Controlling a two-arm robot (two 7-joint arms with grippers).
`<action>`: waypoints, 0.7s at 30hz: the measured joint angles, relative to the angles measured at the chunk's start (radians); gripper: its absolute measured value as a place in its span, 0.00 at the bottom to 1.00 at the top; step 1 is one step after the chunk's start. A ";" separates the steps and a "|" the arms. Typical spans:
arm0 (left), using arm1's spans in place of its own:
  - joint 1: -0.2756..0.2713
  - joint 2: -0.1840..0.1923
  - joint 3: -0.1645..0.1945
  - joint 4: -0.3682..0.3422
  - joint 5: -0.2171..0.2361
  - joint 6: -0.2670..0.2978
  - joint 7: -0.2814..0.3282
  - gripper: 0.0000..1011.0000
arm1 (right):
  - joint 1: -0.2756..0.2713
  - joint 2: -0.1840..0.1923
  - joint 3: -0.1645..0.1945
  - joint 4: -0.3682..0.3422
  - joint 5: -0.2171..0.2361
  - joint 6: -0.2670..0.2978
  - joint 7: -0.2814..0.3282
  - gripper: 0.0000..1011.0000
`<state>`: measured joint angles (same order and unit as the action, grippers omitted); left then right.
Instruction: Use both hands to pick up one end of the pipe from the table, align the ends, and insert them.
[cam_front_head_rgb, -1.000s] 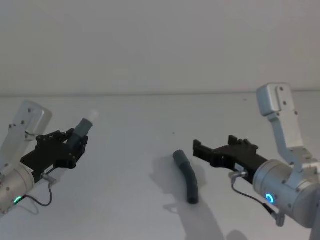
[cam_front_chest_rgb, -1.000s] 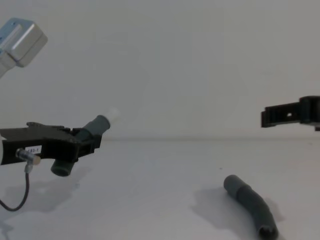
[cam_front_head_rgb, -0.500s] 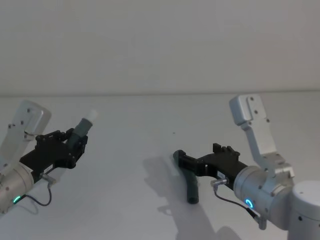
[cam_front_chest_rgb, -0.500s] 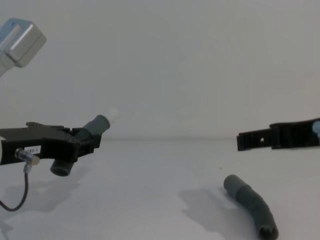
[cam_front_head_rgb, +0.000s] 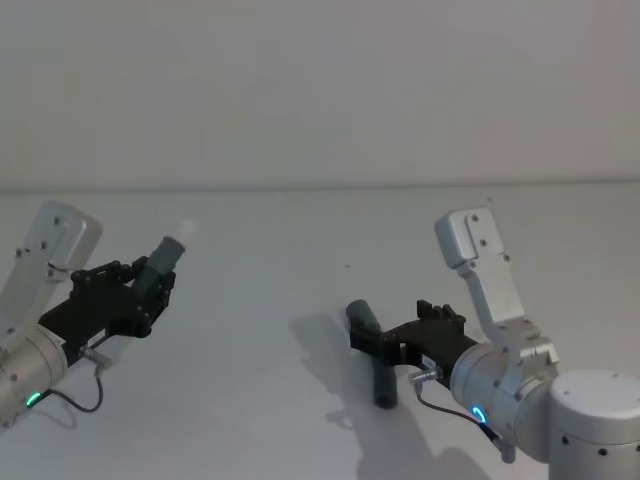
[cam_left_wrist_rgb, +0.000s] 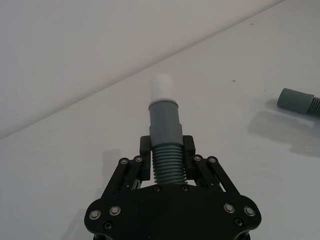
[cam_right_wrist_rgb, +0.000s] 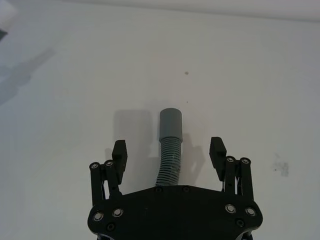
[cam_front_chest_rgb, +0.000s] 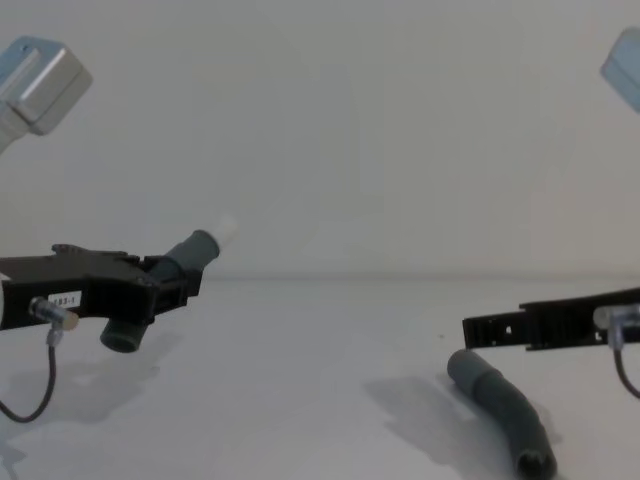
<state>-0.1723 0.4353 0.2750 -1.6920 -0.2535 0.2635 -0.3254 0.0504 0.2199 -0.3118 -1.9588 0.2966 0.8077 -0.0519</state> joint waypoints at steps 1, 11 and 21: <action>0.000 0.000 0.000 0.000 0.000 0.000 0.000 0.33 | 0.001 -0.001 0.000 0.007 -0.001 -0.001 0.001 0.99; 0.000 0.000 0.000 0.000 0.000 -0.001 -0.001 0.33 | 0.005 -0.028 0.005 0.062 -0.001 -0.002 0.000 0.99; 0.000 0.000 0.000 0.000 0.000 -0.001 -0.001 0.33 | 0.010 -0.050 0.008 0.099 -0.009 0.004 -0.010 0.99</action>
<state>-0.1722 0.4354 0.2751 -1.6917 -0.2535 0.2629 -0.3259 0.0608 0.1704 -0.3041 -1.8602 0.2871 0.8116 -0.0621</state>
